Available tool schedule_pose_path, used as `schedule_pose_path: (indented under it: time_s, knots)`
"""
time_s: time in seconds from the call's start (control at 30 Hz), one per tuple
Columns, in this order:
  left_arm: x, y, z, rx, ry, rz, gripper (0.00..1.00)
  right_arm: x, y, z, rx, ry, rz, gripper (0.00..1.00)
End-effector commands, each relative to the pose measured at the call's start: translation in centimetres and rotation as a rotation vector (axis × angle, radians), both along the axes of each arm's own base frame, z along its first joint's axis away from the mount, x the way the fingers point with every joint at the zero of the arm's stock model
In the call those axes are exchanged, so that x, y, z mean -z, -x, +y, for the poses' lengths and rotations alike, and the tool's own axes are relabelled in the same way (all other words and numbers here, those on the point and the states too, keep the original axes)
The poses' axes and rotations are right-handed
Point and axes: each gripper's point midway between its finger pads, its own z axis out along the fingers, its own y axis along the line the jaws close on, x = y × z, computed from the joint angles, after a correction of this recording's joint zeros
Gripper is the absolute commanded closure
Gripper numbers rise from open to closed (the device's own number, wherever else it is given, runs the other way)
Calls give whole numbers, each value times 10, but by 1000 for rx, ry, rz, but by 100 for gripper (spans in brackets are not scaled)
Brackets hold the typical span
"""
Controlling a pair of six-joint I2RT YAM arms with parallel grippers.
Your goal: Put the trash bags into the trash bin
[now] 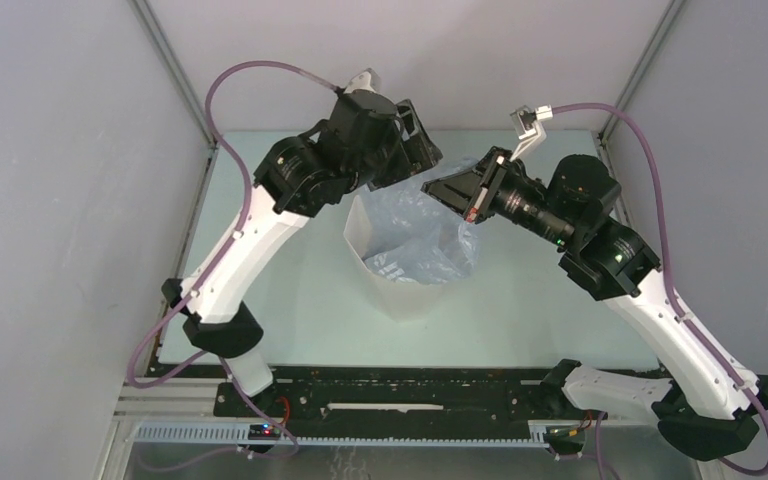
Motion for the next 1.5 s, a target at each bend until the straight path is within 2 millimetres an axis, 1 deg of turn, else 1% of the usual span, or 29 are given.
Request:
schedule_pose_path:
  time_s: [0.0, 0.03, 0.07, 0.13, 0.17, 0.2, 0.27, 0.33, 0.37, 0.47, 0.5, 0.57, 0.6, 0.63, 0.67, 0.7, 0.73, 0.77, 0.8, 0.87, 0.93, 0.97, 1.03, 1.1, 1.17, 1.23, 1.37, 1.4, 1.47]
  knots:
    - [-31, 4, 21, -87, 62, -47, 22, -13, 3, -3, 6, -7, -50, 100]
    - [-31, 2, 23, -102, 56, -52, 26, -13, 3, -3, 7, -5, -51, 100]
    - [-34, -1, 25, -114, 55, -68, 32, -13, 3, -3, 7, -3, -52, 100]
    - [-42, -5, 29, -120, 41, -113, 50, -12, 4, -4, 8, 2, -50, 100]
    - [-45, -5, 30, -113, 37, -130, 58, -12, 4, -4, 10, 3, -48, 100]
    - [-48, -6, 31, -105, 34, -143, 62, -12, 4, -5, 12, 3, -49, 100]
    - [-53, -7, 35, -86, 26, -171, 73, -12, 4, -6, 17, 4, -49, 100]
    - [-62, -6, 40, -50, 28, -208, 94, -13, 4, -8, 27, 7, -54, 100]
    - [-70, -3, 42, -16, 34, -239, 99, -14, 3, -11, 40, 12, -56, 100]
    - [-98, 14, 61, 90, 24, -389, 100, -16, -7, -23, 114, 26, -64, 100]
    - [-101, 22, 72, 116, 20, -432, 100, -18, -10, -27, 130, 25, -71, 100]
    - [-101, 37, 94, 139, 72, -493, 100, -22, -18, -37, 166, 22, -77, 100]
    - [-94, 43, 105, 144, 116, -510, 100, -23, -22, -42, 185, 23, -81, 100]
    - [-98, 49, 117, 143, 194, -550, 100, -23, -26, -47, 205, 31, -82, 100]
    - [-82, 59, 121, 166, 216, -541, 100, -21, -30, -53, 224, 41, -81, 100]
    - [-76, 63, 128, 163, 242, -555, 100, -18, -33, -59, 242, 57, -75, 100]
    - [-71, 73, 132, 170, 267, -555, 100, -14, -34, -63, 251, 75, -70, 100]
    - [-63, 78, 129, 195, 283, -547, 100, -9, -34, -67, 254, 91, -61, 99]
    - [-60, 84, 125, 226, 311, -543, 100, -4, -32, -71, 256, 110, -48, 97]
    - [-58, 92, 118, 269, 383, -540, 100, 6, -25, -76, 249, 139, -18, 89]
    - [-57, 96, 116, 281, 421, -541, 100, 18, -12, -78, 217, 173, 17, 80]
    - [-59, 98, 117, 283, 427, -552, 100, 25, -5, -82, 209, 199, 39, 75]
    - [-63, 101, 120, 279, 416, -568, 100, 39, 6, -96, 233, 264, 73, 57]
    - [-63, 101, 121, 277, 409, -568, 100, 53, 19, -116, 274, 342, 112, 41]
    - [-60, 99, 118, 286, 404, -556, 100, 54, 30, -132, 307, 387, 107, 25]
    - [-59, 96, 115, 291, 403, -545, 100, 52, 41, -145, 327, 415, 100, 15]
    - [-61, 93, 117, 281, 381, -550, 100, 42, 56, -164, 371, 445, 92, 7]
    - [-62, 94, 117, 282, 374, -551, 100, 38, 56, -173, 412, 458, 91, 5]
    - [-64, 97, 119, 290, 360, -559, 100, 19, 60, -184, 454, 457, 55, 5]
